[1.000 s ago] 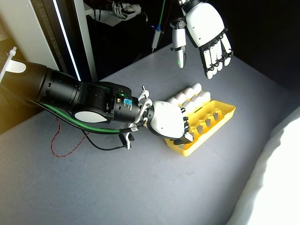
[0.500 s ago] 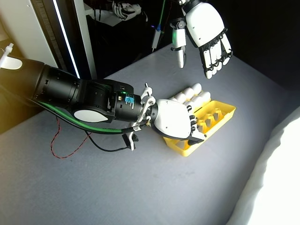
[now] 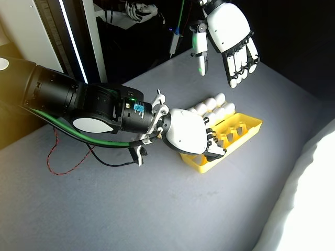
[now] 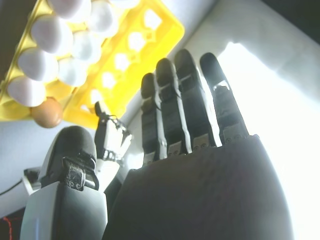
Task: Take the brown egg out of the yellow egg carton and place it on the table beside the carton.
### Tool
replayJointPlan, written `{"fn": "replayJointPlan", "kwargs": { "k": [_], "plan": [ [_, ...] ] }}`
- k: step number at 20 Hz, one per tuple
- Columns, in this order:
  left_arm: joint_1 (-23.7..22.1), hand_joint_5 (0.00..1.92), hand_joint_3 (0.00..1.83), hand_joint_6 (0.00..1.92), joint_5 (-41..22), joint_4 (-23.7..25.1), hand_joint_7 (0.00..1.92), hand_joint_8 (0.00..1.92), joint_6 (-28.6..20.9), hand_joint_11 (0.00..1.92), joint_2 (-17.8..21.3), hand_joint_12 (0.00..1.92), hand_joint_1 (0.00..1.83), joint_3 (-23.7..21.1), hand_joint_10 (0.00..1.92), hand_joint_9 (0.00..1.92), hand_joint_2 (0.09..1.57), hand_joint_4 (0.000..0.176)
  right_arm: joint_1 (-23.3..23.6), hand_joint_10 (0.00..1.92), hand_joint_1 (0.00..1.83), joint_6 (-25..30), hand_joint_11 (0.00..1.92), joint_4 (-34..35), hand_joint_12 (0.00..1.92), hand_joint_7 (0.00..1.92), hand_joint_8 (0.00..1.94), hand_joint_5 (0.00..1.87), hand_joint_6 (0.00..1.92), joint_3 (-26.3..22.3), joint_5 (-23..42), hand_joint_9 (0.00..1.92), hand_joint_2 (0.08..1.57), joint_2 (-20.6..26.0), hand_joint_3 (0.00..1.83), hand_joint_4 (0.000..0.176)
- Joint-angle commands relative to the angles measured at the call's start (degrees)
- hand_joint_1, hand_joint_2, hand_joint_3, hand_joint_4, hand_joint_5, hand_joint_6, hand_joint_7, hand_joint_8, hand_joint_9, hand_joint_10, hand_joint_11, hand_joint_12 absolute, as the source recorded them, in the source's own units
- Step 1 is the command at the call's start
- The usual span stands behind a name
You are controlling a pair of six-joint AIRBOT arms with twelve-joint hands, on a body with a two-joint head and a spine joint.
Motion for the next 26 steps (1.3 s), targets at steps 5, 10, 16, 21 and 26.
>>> {"fn": "replayJointPlan", "kwargs": {
  "k": [5,10,16,21,26],
  "plan": [
    [-0.8,0.37,0.0,0.0,-0.32,4.87,0.44,0.0,0.18,0.0,0.84,0.63,0.1,-0.19,0.0,0.39,1.3,0.0,0.12,0.88,1.34,-1.05,0.0,-1.31,1.57,0.56,0.34,0.45,0.46,0.55,6.98,0.32,1.2,0.58,0.0,0.0],
    [-0.79,0.4,0.0,0.01,-0.33,4.94,0.45,0.01,0.17,0.0,0.84,0.68,0.08,-0.19,0.01,0.41,1.31,0.0,-0.74,0.86,1.32,0.09,0.04,-1.29,1.56,0.58,0.34,0.47,0.48,6.22,8.51,0.36,1.18,-0.73,0.0,0.0],
    [-0.79,0.42,0.0,0.0,-0.35,5.04,0.48,0.01,0.14,0.0,0.84,0.74,0.12,-0.18,0.01,0.44,1.3,0.0,-0.32,0.83,1.3,0.34,0.0,-1.33,1.54,0.57,0.32,0.45,0.46,4.6,8.89,0.33,1.2,-0.52,0.0,0.0],
    [-0.78,0.42,0.0,0.01,-0.34,5.07,0.49,0.01,0.11,0.0,0.83,0.77,0.15,-0.17,0.01,0.44,1.3,0.0,2.79,0.77,1.27,0.34,0.0,-2.12,1.52,0.57,0.28,0.45,0.43,-0.25,8.67,0.33,1.19,2.19,0.0,0.0],
    [-0.78,0.43,0.0,0.0,-0.34,5.07,0.49,0.0,0.11,0.0,0.83,0.76,0.12,-0.17,0.0,0.45,1.31,0.0,5.47,0.75,1.25,0.35,0.0,-4.04,1.46,0.54,0.24,0.42,0.4,-5.79,5.52,0.28,1.18,6.54,0.0,0.0]
  ]
}}
